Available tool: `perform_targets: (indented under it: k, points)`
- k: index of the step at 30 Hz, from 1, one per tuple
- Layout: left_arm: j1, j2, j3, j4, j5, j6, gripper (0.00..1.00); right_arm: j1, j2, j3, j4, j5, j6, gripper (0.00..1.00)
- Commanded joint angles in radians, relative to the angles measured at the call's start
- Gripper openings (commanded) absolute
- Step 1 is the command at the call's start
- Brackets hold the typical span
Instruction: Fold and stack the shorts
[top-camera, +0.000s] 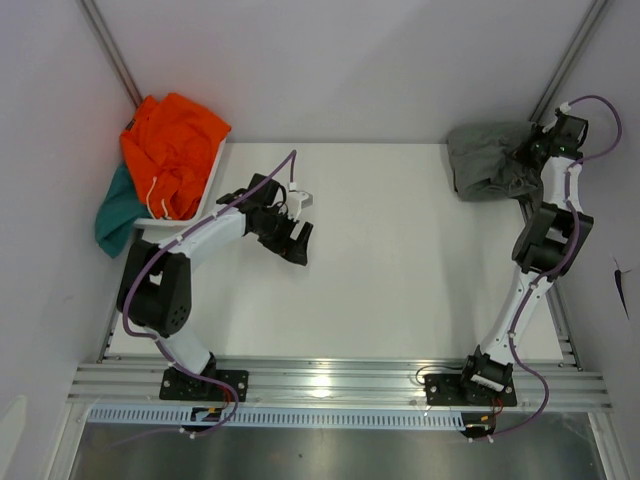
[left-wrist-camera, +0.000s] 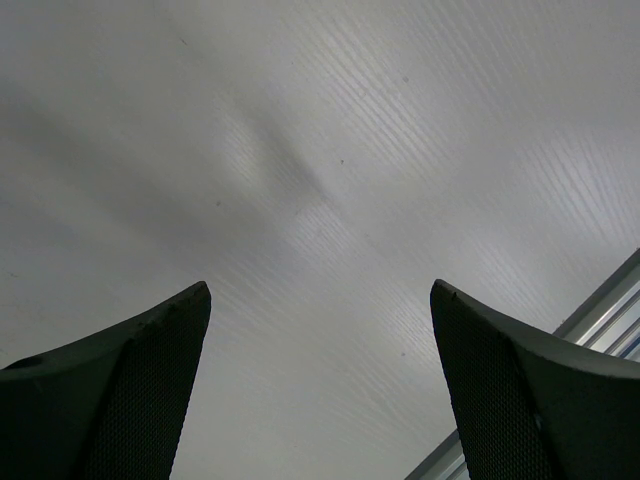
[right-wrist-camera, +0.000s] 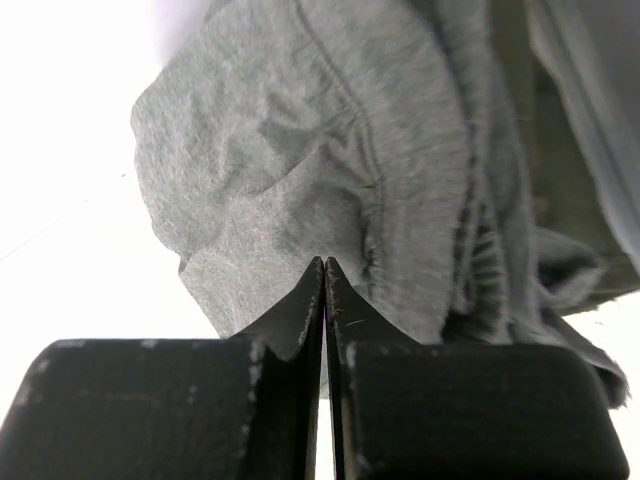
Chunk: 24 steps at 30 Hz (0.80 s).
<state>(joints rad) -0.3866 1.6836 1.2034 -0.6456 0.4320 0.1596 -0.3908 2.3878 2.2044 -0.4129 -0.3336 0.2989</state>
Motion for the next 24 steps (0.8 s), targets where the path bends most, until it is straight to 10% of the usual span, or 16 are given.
perform_targets:
  k: [1, 24]
  points:
    - [0.008, -0.048, -0.004, 0.015, 0.033, 0.023, 0.92, -0.011, -0.079, -0.006, 0.025, 0.022, 0.0, 0.0]
    - [0.008, -0.033, 0.004, 0.012, 0.03, 0.029, 0.92, 0.006, 0.103, 0.072, -0.044, 0.413, -0.102, 0.0]
